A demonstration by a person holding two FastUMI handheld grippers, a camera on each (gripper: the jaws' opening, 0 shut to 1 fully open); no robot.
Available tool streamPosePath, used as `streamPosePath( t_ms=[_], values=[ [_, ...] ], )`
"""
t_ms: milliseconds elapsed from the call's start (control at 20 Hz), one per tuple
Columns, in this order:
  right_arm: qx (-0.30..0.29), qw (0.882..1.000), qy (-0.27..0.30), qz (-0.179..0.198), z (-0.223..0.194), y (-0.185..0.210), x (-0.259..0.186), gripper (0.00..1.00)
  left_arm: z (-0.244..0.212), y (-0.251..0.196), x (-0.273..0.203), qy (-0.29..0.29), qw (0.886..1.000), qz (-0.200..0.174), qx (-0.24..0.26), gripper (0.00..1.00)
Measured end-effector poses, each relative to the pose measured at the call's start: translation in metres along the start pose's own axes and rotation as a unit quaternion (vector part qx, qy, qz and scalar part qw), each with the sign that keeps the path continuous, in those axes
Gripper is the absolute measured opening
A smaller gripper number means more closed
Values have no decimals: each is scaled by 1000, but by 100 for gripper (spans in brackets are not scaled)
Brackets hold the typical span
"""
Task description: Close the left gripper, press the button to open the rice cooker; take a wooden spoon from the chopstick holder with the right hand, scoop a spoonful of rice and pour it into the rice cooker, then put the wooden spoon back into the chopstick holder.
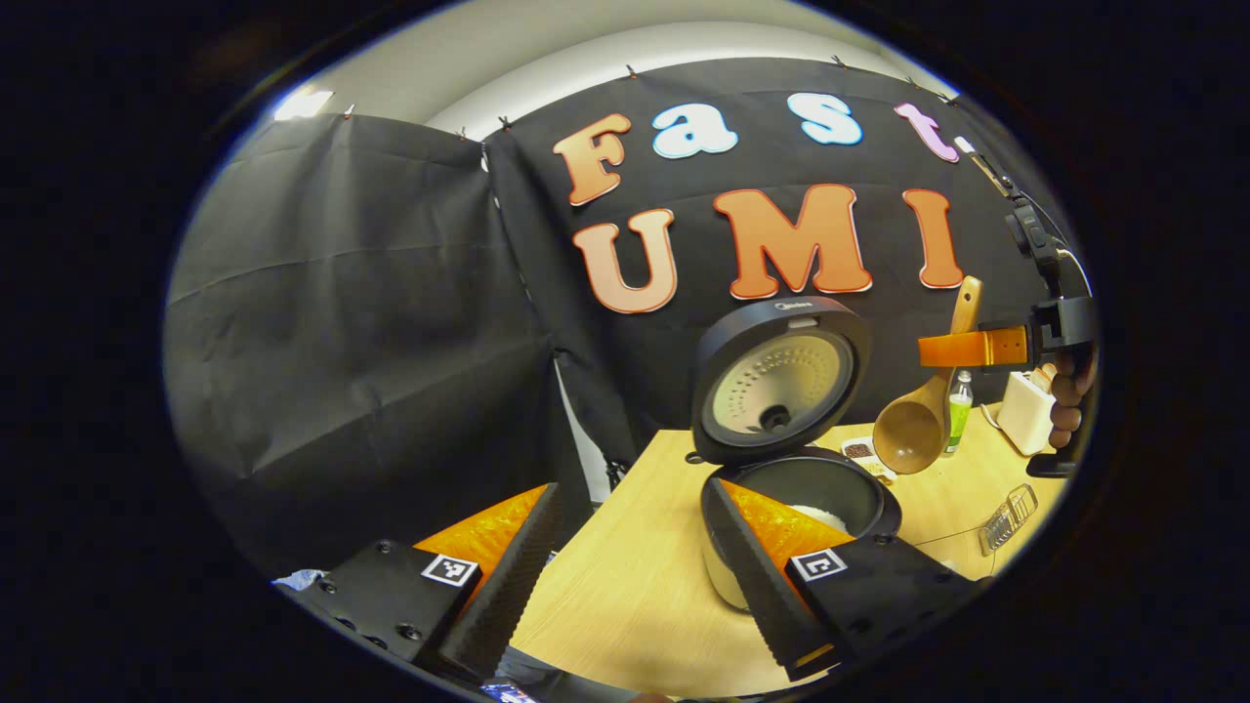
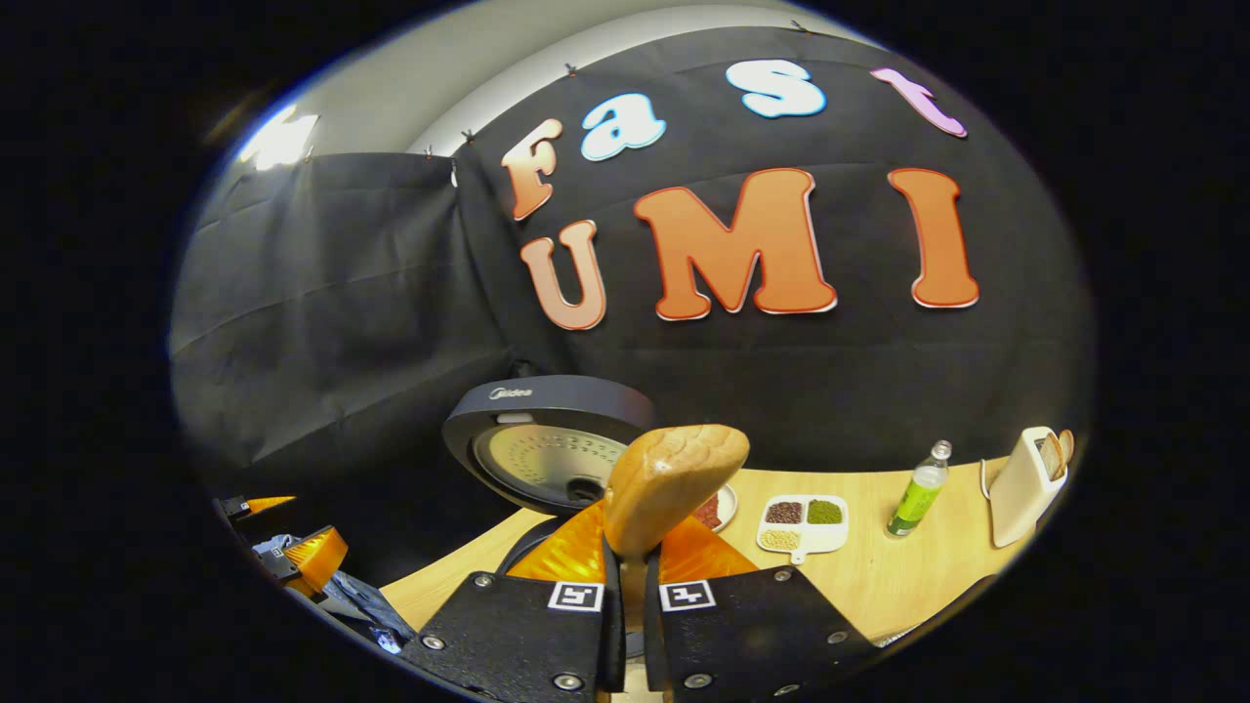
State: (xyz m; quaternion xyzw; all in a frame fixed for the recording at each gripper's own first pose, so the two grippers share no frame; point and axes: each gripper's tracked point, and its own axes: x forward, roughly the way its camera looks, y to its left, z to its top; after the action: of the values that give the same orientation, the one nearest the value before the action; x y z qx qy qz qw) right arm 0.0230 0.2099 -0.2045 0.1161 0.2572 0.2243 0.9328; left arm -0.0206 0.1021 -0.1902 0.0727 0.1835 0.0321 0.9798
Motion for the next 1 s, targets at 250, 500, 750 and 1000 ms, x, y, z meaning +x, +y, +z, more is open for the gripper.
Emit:
streamPosePath(
  t_ms=[250,500,750,1000],
  values=[
    [42,997,11,-57,-20,-64,-30,7,8,-41,6,-3,999,-43,13,100],
    [83,989,21,-121,-44,-119,-69,7,14,-82,10,-6,996,-85,28,100],
    [109,977,27,-182,-58,-175,-101,7,17,-116,10,-5,992,-122,33,100],
    [116,963,36,-240,-77,-222,-133,7,21,-132,8,-4,990,-137,36,100]
  ],
)
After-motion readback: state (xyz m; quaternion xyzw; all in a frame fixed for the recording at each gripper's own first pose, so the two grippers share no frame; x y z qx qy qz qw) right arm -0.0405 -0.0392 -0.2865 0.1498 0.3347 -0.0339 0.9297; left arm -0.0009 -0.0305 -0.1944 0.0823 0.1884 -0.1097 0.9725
